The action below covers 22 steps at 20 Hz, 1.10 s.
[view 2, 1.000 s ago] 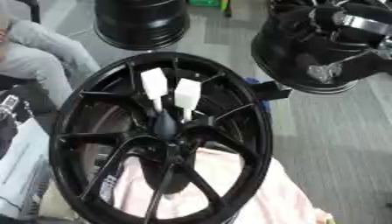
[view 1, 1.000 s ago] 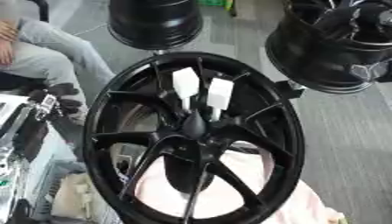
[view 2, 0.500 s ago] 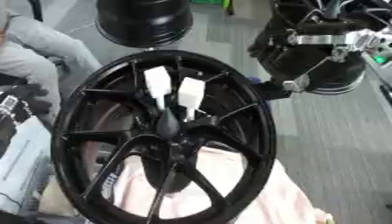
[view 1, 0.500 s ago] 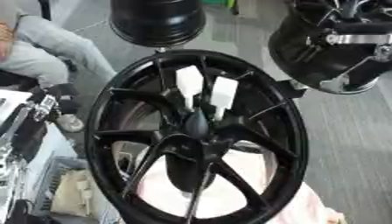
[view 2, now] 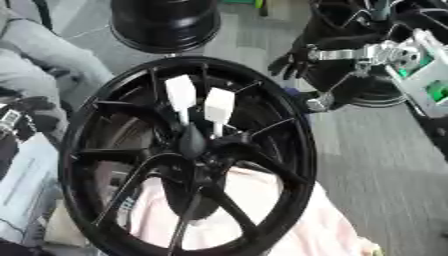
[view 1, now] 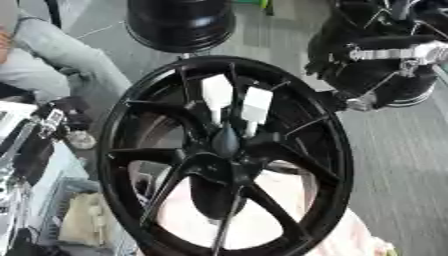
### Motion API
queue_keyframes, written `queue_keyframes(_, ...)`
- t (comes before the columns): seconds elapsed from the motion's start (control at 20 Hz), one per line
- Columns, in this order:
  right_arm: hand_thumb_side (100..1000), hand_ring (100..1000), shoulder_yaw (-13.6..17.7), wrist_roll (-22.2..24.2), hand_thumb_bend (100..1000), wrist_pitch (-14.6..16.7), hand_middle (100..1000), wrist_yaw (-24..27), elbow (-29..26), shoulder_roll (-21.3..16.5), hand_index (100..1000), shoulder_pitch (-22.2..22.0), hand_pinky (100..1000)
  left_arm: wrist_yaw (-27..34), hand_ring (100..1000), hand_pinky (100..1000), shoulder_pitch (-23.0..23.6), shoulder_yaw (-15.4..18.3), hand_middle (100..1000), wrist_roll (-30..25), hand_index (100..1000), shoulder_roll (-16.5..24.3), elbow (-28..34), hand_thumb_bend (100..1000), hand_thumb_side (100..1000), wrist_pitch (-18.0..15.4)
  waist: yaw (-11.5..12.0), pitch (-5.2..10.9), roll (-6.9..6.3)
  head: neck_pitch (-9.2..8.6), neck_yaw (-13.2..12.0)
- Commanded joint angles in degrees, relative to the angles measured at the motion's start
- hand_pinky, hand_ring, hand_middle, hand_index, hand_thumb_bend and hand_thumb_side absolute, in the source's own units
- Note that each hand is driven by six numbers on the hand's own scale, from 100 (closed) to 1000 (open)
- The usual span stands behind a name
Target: Pull the pin out of the wheel hub.
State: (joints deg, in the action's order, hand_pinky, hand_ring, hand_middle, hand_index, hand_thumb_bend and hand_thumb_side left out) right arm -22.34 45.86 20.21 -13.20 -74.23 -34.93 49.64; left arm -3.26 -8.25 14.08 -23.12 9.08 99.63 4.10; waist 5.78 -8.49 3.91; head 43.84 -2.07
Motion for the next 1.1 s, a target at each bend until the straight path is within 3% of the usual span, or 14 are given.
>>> queue_keyframes(0.05,112,851,0.4,0.2,100,0.9,884,-0.8,0.2,0.1,979,1.8,811,-0.2,720,773,-0.6,-0.2,741,-0.3,825,1.3,0.7,115,777,-0.1,-0.1,0.74,-0.47,0.28,0.3)
queue_keyframes(0.6,212,854,-0.4,0.9,121,1.7,886,-1.6,-1.7,3.0,983,4.1,810,-0.2,720,773,-0.6,-0.3,742,-0.5,825,1.2,0.6,112,779,-0.3,0.0,0.69,-0.65,0.28,0.8)
queue_keyframes(1.1,209,853,-1.1,1.4,152,3.9,888,-7.1,-1.3,6.2,982,5.5,809,-0.1,720,773,-0.7,-0.5,742,-0.7,825,1.1,0.6,110,780,-0.3,0.3,0.6,-0.69,0.28,1.2)
